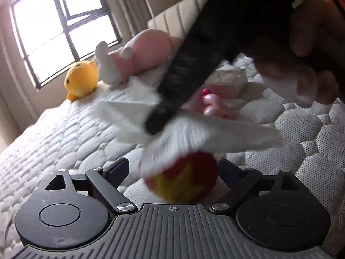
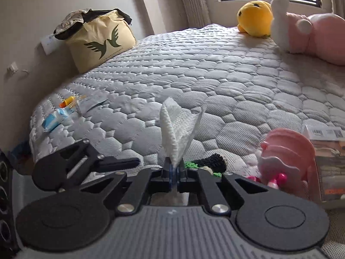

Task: Clean container
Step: 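Rotate the crocheted toy with the left tool while the right tool wipes its red base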

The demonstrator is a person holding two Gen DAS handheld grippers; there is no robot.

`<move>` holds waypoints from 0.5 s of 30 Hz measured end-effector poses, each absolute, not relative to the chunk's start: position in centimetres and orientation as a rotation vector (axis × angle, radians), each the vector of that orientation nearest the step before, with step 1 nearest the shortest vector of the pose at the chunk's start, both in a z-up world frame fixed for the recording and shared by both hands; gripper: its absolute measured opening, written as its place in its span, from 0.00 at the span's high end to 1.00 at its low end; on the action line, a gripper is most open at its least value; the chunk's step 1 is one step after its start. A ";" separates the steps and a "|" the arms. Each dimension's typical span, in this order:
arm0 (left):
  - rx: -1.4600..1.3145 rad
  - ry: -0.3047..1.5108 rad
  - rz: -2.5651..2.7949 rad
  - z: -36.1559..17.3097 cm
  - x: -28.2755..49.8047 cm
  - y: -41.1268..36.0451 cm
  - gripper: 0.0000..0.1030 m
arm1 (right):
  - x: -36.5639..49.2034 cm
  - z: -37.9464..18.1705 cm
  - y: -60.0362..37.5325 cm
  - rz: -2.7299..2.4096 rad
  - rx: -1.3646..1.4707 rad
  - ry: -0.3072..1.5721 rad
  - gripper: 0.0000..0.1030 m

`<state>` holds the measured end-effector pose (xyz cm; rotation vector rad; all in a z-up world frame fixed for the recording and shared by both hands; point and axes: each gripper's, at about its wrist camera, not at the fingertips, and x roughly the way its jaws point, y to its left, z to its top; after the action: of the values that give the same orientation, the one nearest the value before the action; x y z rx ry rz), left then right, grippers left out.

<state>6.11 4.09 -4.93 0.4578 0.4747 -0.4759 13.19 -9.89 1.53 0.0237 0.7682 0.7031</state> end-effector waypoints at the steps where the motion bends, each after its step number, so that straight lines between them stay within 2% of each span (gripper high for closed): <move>1: 0.437 0.492 -0.482 -5.0 6.4 4.3 0.08 | 13.2 1.1 -10.6 0.687 0.032 0.773 0.95; 15: 0.134 0.648 -0.611 -3.5 8.4 3.4 0.09 | 11.2 0.0 -17.6 0.518 0.052 0.798 0.95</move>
<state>8.40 3.42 -3.50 0.1336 0.6484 -0.6109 11.18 -17.56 -0.01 0.0516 0.7977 0.5184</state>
